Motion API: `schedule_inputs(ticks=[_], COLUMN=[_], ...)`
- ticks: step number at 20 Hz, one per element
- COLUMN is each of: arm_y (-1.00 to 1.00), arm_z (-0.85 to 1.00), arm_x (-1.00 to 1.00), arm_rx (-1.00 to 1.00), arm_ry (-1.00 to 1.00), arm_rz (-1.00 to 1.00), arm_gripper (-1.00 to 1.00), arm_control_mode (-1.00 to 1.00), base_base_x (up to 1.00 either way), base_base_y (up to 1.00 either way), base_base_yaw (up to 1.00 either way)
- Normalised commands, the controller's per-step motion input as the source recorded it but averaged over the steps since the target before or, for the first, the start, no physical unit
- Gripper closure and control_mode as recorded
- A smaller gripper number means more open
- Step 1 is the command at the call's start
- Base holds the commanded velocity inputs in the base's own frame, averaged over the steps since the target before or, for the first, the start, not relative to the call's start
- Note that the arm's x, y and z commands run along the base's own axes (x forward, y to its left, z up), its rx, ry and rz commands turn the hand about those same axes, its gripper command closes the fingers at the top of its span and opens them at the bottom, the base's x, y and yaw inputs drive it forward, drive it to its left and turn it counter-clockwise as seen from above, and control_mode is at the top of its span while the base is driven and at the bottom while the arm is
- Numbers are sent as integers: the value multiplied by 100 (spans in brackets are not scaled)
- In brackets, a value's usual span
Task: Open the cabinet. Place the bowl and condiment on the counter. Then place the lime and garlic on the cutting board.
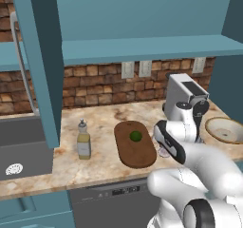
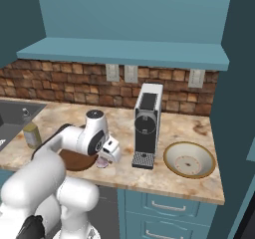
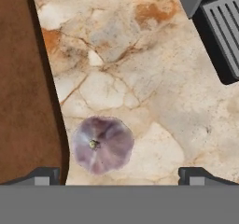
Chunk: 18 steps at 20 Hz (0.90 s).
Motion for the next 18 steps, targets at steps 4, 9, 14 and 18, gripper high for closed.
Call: schedule_inputs(ticks=[4, 9, 14, 18], arm_y=[4, 11, 10, 2], arm_z=[-33, -36, -33, -31], arm_x=[-1, 0, 0, 0], arm_rx=[3, 3, 1, 0], arm_ry=[0, 0, 0, 0], arm_rz=[2, 3, 2, 0], arm_gripper=[-100, -100, -100, -100], arm_control_mode=[-100, -100, -100, -100], base_base_x=[0, 0, 0, 0], base_base_y=[0, 0, 0, 0], base_base_yaw=[0, 0, 0, 0])
